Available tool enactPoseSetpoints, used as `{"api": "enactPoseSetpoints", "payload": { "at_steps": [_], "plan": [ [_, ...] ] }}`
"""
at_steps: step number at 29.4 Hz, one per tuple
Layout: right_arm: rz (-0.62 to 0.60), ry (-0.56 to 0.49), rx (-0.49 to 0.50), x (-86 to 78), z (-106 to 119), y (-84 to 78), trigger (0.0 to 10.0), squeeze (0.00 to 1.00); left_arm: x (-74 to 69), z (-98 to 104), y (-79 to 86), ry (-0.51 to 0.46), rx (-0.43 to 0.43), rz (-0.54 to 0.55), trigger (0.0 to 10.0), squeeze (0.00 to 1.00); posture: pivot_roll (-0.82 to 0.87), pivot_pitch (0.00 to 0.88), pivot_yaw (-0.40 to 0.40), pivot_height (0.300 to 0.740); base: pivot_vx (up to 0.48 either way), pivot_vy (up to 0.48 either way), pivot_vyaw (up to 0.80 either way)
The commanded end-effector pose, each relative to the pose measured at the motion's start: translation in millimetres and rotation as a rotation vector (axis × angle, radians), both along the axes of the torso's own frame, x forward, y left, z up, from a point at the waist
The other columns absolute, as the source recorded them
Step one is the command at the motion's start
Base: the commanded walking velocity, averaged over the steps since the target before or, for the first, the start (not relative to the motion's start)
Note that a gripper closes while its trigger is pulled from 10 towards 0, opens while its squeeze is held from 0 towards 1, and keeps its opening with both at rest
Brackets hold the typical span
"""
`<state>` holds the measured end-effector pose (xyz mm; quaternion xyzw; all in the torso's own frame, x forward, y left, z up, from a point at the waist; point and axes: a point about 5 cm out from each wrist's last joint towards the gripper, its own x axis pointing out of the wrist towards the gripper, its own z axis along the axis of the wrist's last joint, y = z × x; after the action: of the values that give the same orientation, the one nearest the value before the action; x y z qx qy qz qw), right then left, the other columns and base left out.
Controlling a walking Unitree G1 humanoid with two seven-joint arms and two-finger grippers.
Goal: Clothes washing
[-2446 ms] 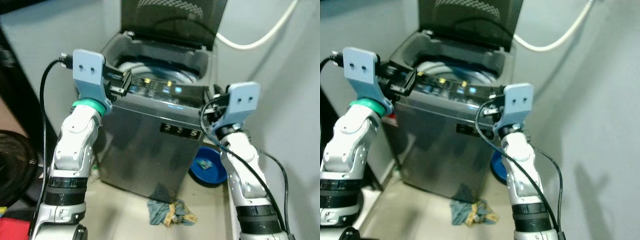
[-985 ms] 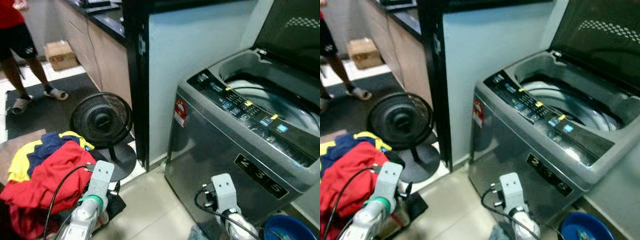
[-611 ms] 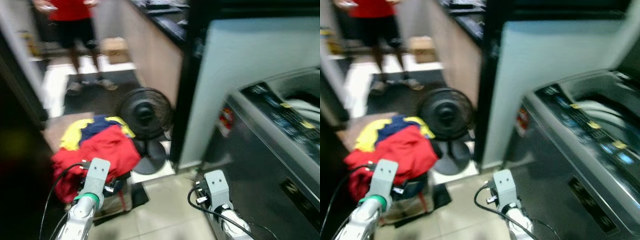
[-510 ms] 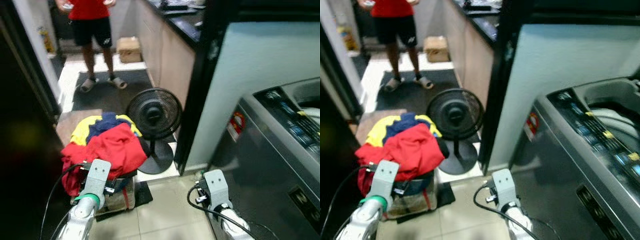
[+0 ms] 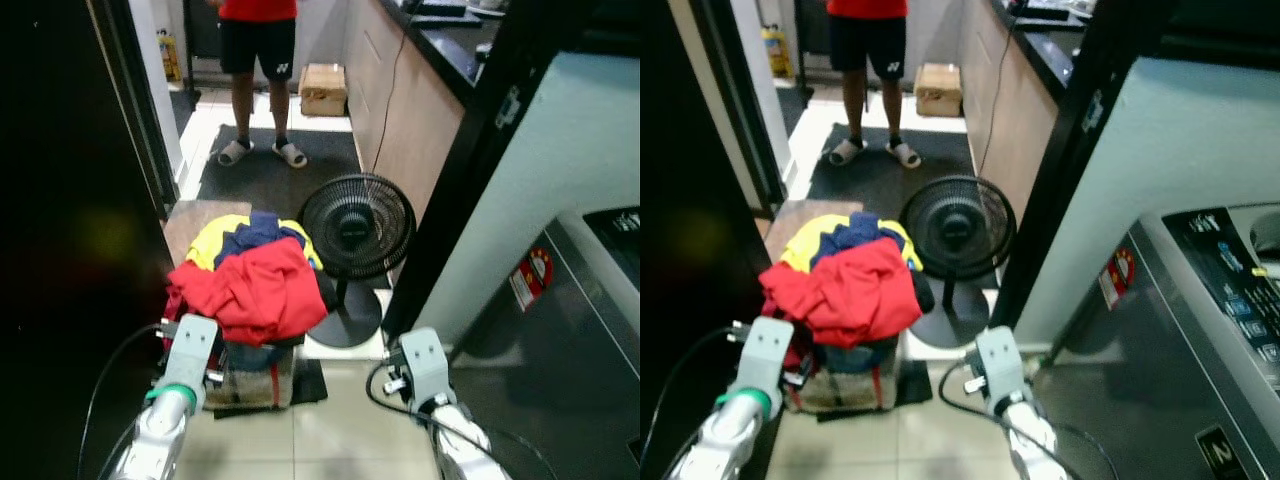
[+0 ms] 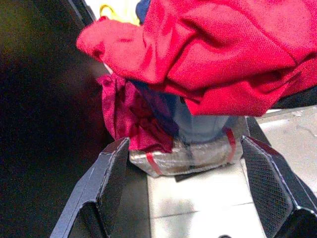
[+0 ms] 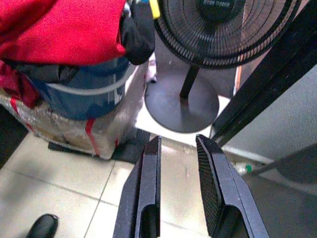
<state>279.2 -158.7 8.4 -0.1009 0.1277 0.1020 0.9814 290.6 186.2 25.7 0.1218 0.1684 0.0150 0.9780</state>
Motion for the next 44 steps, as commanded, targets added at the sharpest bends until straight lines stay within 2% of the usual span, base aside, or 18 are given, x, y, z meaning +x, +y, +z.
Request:
{"api": "enactPoseSetpoints", "payload": {
  "at_steps": [1,32,44],
  "plan": [
    [-0.003,-0.005,0.001,-0.2,-0.3,0.3,10.0,0.0,-0.1,-1.6,2.2,0.007,0.012,0.005,10.0,0.0,0.08,0.01,-0.013,0.74,0.424,0.0,0.0],
    [-0.015,-0.007,-0.008,-0.8,-1.2,-3.6,10.0,0.0,3.6,-2.0,-2.0,-0.001,0.013,-0.007,10.0,0.0,0.07,0.011,-0.01,0.74,0.42,0.0,0.0],
    [-0.013,-0.011,-0.007,0.2,-0.4,-2.6,10.0,0.0,3.8,-2.4,-1.3,0.002,0.008,-0.002,10.0,0.0,0.07,0.011,-0.009,0.74,0.336,0.161,0.0]
  ]
}}
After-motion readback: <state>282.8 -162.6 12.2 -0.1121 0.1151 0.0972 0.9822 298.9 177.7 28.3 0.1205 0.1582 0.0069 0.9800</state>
